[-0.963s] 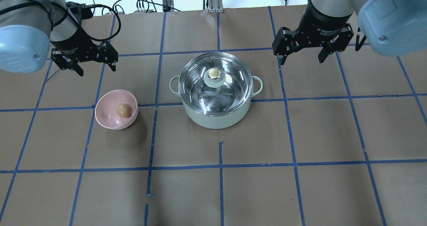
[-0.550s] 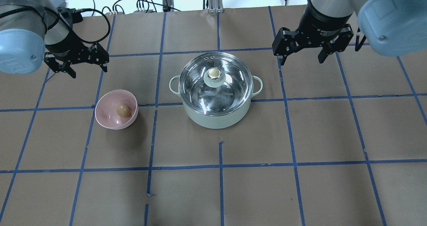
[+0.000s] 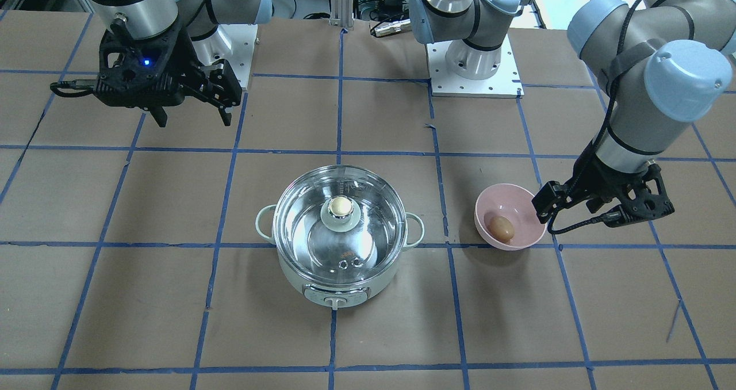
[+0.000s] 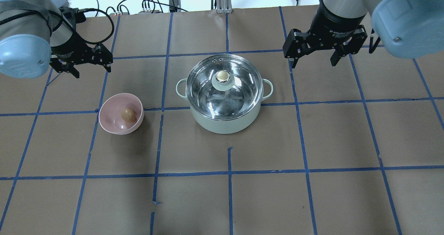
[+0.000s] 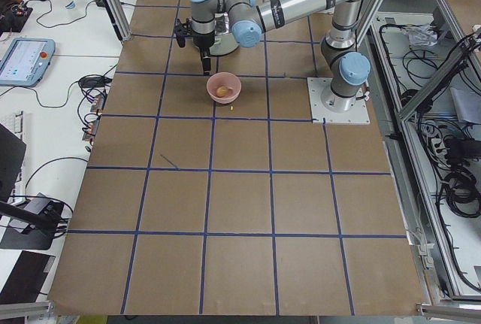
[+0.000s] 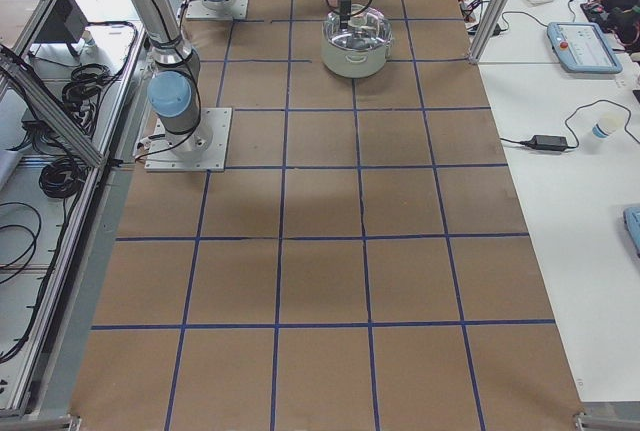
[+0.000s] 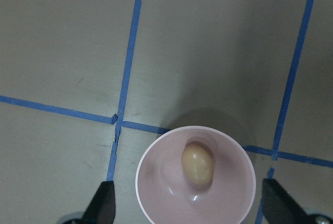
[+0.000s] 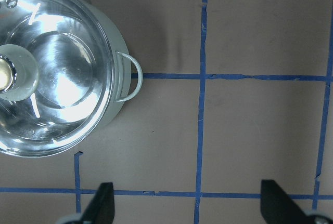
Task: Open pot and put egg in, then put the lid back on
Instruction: 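Move the left gripper down over the egg in the pink bowl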
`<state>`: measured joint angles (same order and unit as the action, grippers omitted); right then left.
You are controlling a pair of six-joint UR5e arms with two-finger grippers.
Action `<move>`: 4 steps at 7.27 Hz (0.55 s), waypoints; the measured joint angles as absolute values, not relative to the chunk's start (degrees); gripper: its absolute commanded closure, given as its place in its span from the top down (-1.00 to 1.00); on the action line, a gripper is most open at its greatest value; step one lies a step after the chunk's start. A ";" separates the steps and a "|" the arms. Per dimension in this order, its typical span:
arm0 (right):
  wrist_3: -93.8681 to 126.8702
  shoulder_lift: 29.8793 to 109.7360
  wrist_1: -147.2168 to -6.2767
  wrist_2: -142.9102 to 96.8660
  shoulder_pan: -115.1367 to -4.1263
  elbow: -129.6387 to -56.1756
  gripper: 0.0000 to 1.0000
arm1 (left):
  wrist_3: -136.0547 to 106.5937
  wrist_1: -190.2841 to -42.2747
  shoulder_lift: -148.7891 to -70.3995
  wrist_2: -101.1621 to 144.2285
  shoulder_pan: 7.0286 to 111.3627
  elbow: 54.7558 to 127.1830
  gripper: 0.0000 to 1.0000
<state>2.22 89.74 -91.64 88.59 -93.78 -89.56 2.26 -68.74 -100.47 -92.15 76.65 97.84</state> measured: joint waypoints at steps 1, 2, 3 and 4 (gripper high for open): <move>2.24 89.73 -91.61 88.59 -93.78 -89.56 0.98 | 2.17 -67.70 -100.79 -92.07 76.64 98.99 1.00; 2.22 89.73 -91.59 88.59 -93.78 -89.56 0.98 | 1.71 -65.83 -101.20 -92.02 76.64 100.33 1.00; 2.20 89.73 -91.58 88.59 -93.81 -89.56 0.98 | 0.42 -64.46 -101.60 -91.91 76.64 101.76 1.00; 2.20 89.74 -91.56 88.59 -93.87 -89.59 0.98 | -1.02 -63.43 -101.77 -91.33 76.62 103.16 1.00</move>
<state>2.20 89.74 -91.56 88.59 -93.87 -89.59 -1.02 -63.43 -101.77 -91.33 76.62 103.16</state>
